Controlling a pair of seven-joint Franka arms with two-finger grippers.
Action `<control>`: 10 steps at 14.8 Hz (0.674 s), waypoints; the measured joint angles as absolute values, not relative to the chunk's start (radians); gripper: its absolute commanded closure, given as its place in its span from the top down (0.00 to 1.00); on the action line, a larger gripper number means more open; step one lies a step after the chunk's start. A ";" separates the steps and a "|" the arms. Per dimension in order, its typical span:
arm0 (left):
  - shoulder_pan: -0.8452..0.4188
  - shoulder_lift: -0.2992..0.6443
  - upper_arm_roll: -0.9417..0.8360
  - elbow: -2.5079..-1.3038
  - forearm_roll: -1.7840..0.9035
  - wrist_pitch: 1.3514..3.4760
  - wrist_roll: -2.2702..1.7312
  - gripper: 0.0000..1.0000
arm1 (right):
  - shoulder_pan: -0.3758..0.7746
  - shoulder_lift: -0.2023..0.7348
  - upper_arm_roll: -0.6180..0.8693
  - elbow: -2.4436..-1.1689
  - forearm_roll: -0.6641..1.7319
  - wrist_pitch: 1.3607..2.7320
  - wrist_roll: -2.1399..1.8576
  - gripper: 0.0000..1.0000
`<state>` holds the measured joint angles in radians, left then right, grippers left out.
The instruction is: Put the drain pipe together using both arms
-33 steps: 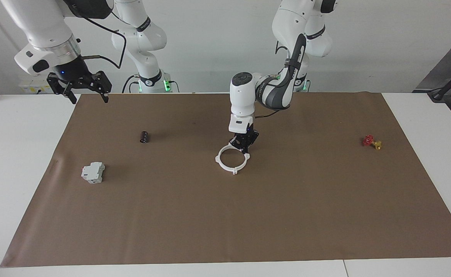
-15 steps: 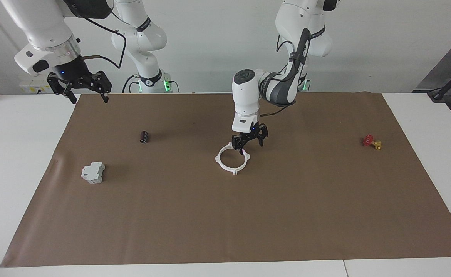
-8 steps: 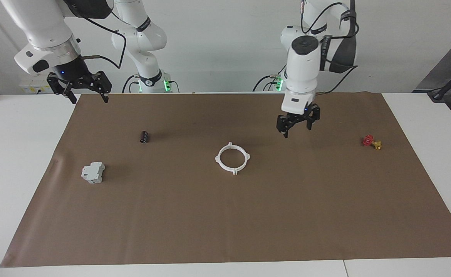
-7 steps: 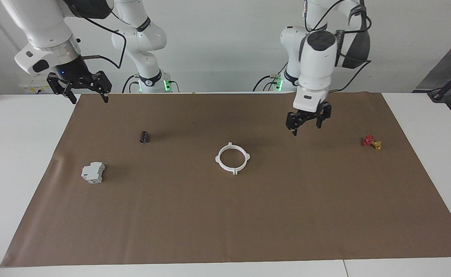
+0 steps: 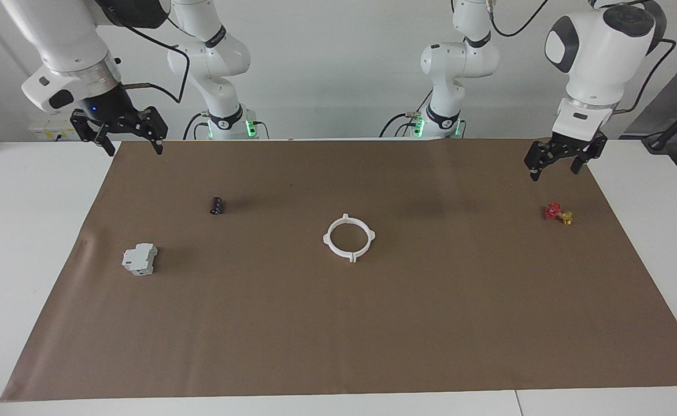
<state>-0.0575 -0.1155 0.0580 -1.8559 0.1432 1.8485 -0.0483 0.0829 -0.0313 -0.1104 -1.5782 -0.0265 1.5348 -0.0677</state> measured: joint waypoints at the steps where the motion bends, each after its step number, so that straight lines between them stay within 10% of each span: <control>1: -0.053 -0.116 0.059 -1.842 0.143 1.841 -0.045 1.00 | 0.083 -0.031 -0.110 -1.578 -0.026 1.535 -0.068 1.00; 10: -0.029 -0.110 0.071 -1.710 0.113 1.668 0.087 1.00 | 0.083 -0.031 -0.110 -1.578 -0.026 1.535 -0.068 1.00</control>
<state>-0.0286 -0.1104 0.0706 -1.7102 0.1125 1.6677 0.0867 0.0829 -0.0313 -0.1104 -1.5782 -0.0265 1.5348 -0.0677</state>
